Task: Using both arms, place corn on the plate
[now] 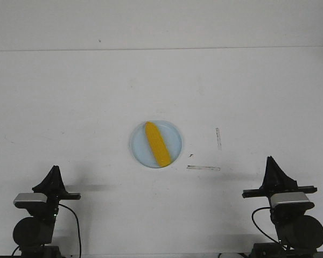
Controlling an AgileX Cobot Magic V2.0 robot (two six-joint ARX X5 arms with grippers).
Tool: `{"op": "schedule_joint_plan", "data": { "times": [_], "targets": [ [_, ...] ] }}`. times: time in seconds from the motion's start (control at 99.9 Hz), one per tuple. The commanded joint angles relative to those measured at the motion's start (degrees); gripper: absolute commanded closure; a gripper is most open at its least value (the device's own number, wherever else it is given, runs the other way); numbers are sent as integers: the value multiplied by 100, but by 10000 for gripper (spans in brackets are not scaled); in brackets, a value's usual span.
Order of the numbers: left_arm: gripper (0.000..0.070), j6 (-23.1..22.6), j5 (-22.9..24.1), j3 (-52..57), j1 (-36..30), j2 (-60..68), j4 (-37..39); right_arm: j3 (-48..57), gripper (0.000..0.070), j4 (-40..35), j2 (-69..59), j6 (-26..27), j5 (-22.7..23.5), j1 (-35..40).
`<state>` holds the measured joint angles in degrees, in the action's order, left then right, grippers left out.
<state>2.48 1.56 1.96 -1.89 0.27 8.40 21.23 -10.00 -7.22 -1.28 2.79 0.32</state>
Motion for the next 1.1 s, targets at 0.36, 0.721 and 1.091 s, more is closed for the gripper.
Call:
{"op": "schedule_joint_plan", "data": {
  "times": [0.36,0.721,1.091],
  "targets": [
    [699,11,15,-122,4,-9,66,-411,686,22,411,-26,74,-13],
    [699,11,13,-120,4,-9,68,-1303,686,310,715,-20,4,-17],
    [699,11,13,-120,4,-9,68,-2050,686,1104,715,57,-22,-15]
  ]
}}
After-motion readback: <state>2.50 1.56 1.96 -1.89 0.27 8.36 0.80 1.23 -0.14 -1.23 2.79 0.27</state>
